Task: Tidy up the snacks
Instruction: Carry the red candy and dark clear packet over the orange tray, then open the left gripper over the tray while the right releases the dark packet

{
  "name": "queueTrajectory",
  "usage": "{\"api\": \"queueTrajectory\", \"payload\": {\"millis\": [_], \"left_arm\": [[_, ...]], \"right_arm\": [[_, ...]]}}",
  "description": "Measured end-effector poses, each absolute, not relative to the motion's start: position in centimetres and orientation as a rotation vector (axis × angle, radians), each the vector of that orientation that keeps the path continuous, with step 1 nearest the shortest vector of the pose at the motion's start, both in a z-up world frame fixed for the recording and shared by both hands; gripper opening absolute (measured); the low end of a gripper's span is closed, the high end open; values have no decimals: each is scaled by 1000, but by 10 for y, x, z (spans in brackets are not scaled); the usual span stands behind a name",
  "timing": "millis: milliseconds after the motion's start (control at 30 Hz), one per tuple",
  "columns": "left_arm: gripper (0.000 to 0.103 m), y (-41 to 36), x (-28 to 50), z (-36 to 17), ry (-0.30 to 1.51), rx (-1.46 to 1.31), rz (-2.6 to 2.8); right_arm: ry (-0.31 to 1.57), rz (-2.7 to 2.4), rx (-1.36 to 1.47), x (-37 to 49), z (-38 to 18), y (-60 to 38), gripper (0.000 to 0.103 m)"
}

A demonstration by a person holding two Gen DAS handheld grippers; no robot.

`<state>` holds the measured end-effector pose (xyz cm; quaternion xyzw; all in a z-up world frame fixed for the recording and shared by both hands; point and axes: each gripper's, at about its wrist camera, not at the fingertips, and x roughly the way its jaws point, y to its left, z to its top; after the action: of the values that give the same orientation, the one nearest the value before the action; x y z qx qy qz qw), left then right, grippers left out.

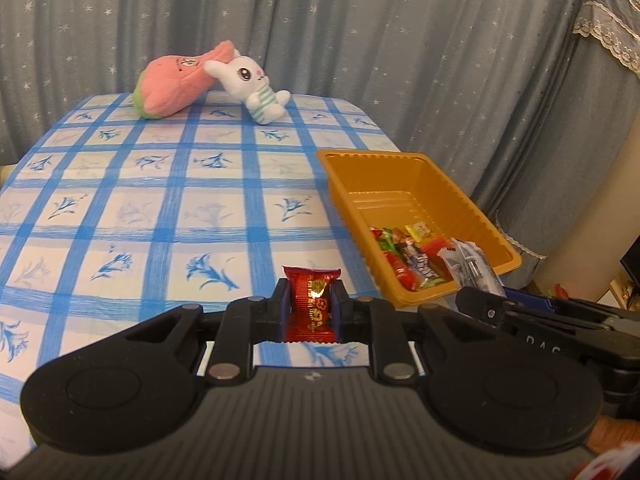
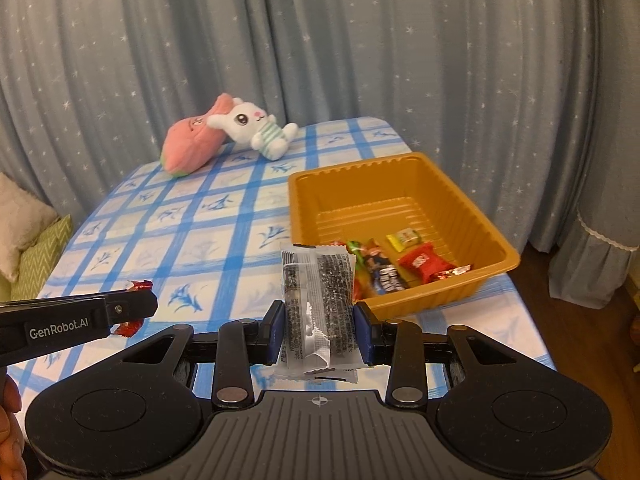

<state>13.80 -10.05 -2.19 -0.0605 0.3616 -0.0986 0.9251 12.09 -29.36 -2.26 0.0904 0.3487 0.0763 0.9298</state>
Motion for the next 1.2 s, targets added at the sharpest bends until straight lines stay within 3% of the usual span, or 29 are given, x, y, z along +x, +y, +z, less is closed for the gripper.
{"api": "queueTrajectory", "payload": {"millis": [1200], "left_arm": [[18, -194, 259, -33, 772, -176, -345]], "right_arm": [[701, 102, 114, 224, -30, -372, 37]]}}
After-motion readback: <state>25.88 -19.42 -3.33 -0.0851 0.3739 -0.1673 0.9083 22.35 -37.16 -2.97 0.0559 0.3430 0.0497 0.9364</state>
